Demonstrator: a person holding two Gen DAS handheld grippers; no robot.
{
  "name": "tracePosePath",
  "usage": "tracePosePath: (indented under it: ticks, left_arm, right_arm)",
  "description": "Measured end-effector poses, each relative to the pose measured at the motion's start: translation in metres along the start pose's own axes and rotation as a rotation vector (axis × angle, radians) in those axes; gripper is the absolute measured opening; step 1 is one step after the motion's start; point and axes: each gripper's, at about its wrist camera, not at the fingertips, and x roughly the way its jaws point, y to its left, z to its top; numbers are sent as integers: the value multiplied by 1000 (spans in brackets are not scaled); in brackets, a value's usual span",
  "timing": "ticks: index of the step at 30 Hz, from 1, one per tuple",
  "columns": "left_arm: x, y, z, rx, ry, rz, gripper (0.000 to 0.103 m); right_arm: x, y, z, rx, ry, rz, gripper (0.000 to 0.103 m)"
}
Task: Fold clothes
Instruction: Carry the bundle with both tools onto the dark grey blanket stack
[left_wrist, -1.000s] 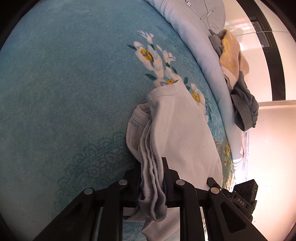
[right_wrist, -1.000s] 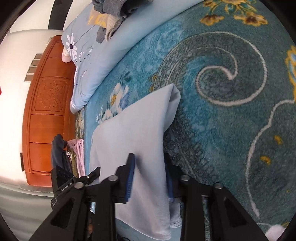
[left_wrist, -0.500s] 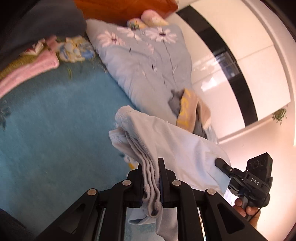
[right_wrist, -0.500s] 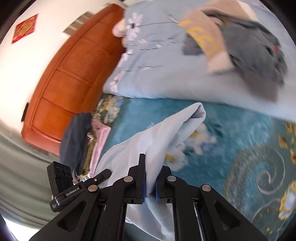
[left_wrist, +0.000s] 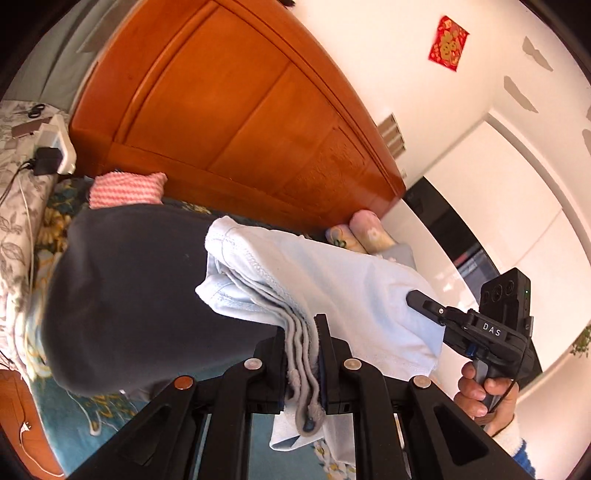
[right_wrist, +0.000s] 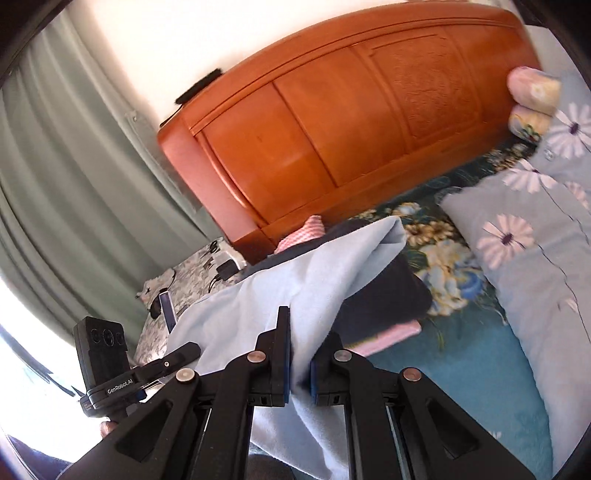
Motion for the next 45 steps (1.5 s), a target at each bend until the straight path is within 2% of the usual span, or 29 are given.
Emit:
tracePosePath:
  ticks: [3, 7, 11, 16, 19, 22, 25, 28, 31, 33, 34, 36, 40, 42, 45]
  left_arm:
    - [-2, 25, 24, -27, -41, 45, 13]
    - [19, 59, 32, -61, -37, 103, 13]
    - [52, 91, 30, -95, -5, 165, 13]
    - [71, 109, 15, -109, 57, 177, 13]
    - [71, 108, 13, -96, 51, 177, 13]
    - [66, 97, 18, -44, 29, 191, 14]
    - [72, 98, 17, -49, 69, 205, 16]
    - [63, 103, 13, -81, 73, 214, 16]
    - [47, 101, 17, -68, 62, 246, 17]
    - [32, 97, 24, -37, 25, 298, 17]
    - [24, 95, 28, -24, 0, 315, 17]
    - [17, 86, 38, -6, -30, 301, 18]
    - [39, 62, 50, 95, 12, 296, 21]
    - [60, 58, 50, 138, 48, 309, 21]
    - [83, 74, 45, 130, 97, 376, 21]
  right_arm:
    - [54, 15, 39, -58, 62, 22, 7]
    - [116, 16, 71, -91, 143, 54, 7]
    - [172, -8, 75, -99, 224, 34, 7]
    - [220, -49, 65, -49, 284, -12, 7]
    - [230, -62, 62, -39, 291, -14, 8]
    - [227, -57, 68, -69, 260, 7, 7]
    - [219, -52, 73, -86, 211, 28, 8]
    - [227, -59, 68, -62, 242, -10, 8]
    - [230, -61, 62, -67, 259, -42, 9]
    - [221, -61, 67, -59, 236, -41, 12]
    - [215, -61, 71, -56, 224, -47, 17]
    - [200, -60, 79, -53, 188, -80, 20]
    - [177, -48, 84, -81, 127, -111, 20]
    - [182, -34, 76, -121, 158, -102, 20]
    - [197, -14, 56, -231, 214, -125, 20]
